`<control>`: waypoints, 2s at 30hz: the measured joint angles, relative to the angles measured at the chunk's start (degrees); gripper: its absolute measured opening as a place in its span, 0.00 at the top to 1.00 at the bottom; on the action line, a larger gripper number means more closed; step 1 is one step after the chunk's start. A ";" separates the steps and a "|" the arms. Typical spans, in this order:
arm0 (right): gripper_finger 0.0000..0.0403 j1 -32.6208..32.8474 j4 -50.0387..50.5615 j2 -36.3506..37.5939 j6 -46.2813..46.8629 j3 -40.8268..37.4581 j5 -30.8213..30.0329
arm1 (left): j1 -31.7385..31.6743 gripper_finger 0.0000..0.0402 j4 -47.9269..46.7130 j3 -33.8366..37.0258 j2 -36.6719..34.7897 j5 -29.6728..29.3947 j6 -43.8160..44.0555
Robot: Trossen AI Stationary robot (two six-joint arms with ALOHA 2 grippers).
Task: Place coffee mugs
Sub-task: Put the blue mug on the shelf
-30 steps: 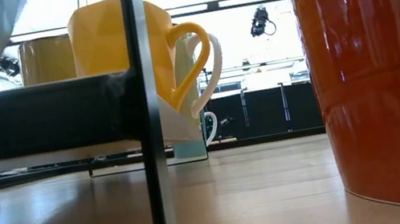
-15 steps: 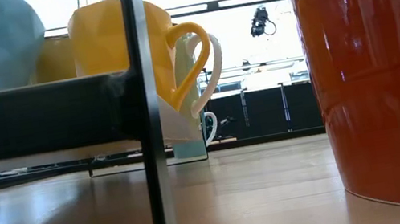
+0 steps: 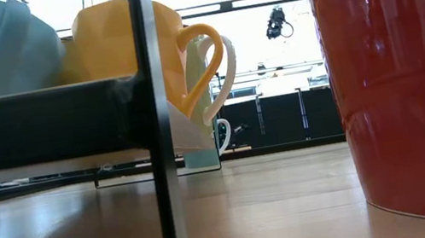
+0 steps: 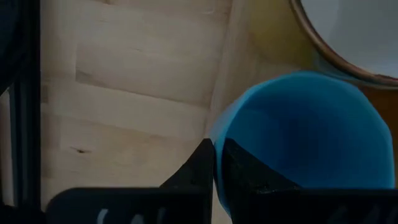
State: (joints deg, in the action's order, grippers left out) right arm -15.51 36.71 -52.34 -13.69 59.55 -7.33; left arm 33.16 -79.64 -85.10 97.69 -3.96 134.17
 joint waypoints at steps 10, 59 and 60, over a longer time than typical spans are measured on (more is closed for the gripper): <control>0.70 0.00 0.00 0.00 -0.01 0.00 -0.01 | -0.84 0.93 0.49 0.00 0.00 -0.76 -1.17; 0.70 0.00 -0.19 0.00 0.00 0.00 -0.01 | -0.88 0.83 2.27 0.00 -0.09 -6.88 -28.99; 0.70 0.00 -0.18 0.00 0.00 0.00 0.00 | -0.94 0.83 2.28 0.00 -0.09 -6.98 -29.67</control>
State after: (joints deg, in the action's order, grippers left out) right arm -15.51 36.53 -52.34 -13.69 59.55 -7.33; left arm 32.21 -77.36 -85.10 97.60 -10.94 104.49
